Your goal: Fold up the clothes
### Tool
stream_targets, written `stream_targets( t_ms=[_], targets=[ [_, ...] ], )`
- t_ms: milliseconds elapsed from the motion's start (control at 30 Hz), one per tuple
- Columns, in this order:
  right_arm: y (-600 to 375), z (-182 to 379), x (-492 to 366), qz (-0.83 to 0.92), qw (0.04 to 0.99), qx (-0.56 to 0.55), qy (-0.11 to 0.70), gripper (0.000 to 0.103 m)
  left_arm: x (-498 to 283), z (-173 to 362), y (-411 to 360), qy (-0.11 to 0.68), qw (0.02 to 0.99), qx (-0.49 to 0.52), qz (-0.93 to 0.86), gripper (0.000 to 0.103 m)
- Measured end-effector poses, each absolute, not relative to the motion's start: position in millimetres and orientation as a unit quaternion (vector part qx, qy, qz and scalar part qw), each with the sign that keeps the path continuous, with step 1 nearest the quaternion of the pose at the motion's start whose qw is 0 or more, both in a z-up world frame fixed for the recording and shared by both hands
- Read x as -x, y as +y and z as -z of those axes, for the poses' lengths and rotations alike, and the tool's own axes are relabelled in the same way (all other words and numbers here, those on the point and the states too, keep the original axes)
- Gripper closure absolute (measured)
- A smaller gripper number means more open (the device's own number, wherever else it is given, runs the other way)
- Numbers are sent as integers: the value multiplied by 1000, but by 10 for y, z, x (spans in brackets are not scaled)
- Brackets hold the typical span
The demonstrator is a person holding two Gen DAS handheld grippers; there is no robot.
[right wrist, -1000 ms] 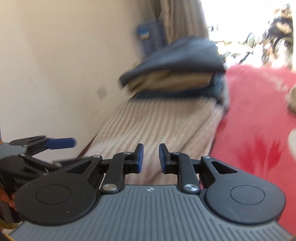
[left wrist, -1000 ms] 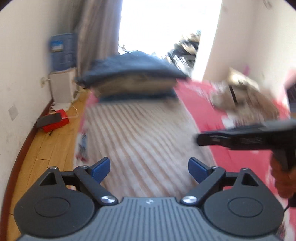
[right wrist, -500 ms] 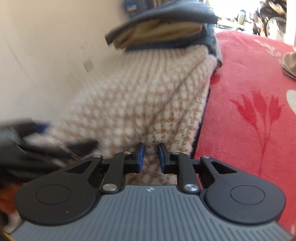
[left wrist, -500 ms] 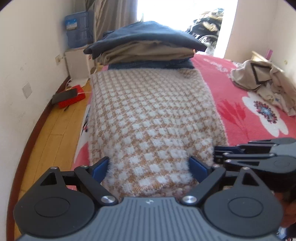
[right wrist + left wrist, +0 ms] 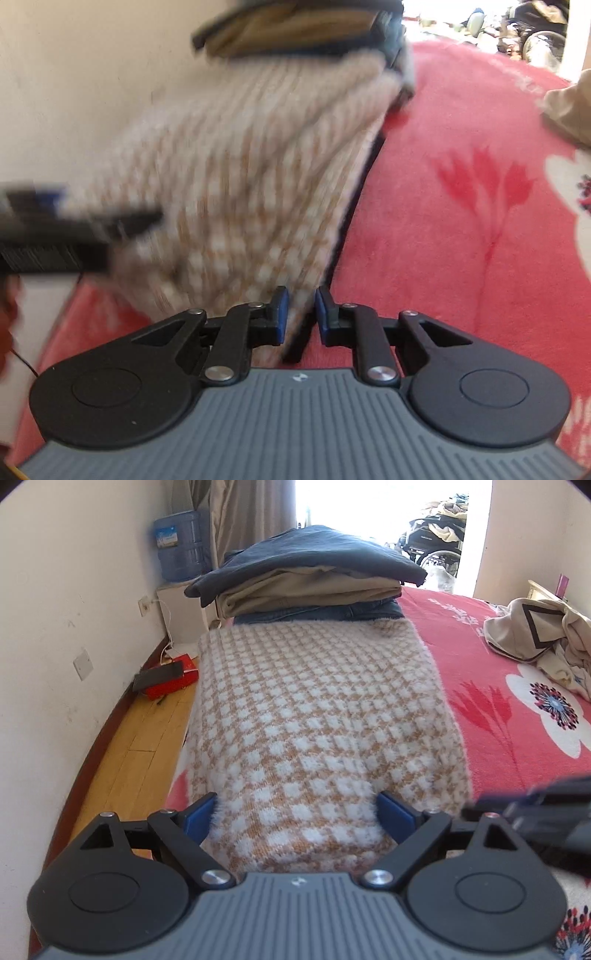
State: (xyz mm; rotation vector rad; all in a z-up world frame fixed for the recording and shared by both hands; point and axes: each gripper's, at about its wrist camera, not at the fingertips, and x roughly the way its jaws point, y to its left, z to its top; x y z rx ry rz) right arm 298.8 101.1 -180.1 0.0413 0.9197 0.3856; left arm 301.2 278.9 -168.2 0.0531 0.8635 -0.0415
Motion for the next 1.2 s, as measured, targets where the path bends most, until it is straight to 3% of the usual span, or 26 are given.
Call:
stream_targets(
  t_ms=[233, 400, 1000, 1200],
  targets=[
    [1176, 1387, -3177, -221, 899, -43, 375, 88, -3018, 1679, 2777, 419, 908, -25, 17, 10],
    [1324, 1688, -3416, -225, 885, -43, 405, 87, -3037, 1685, 2774, 422, 906, -27, 17, 10],
    [1269, 1716, -3443, -230, 879, -63, 413, 87, -3018, 1661, 2714, 416, 908, -44, 8, 10],
    [1070, 1511, -3239, -233, 884, -92, 396, 86, -2684, 1427, 2782, 390, 921, -10, 7, 10]
  ],
)
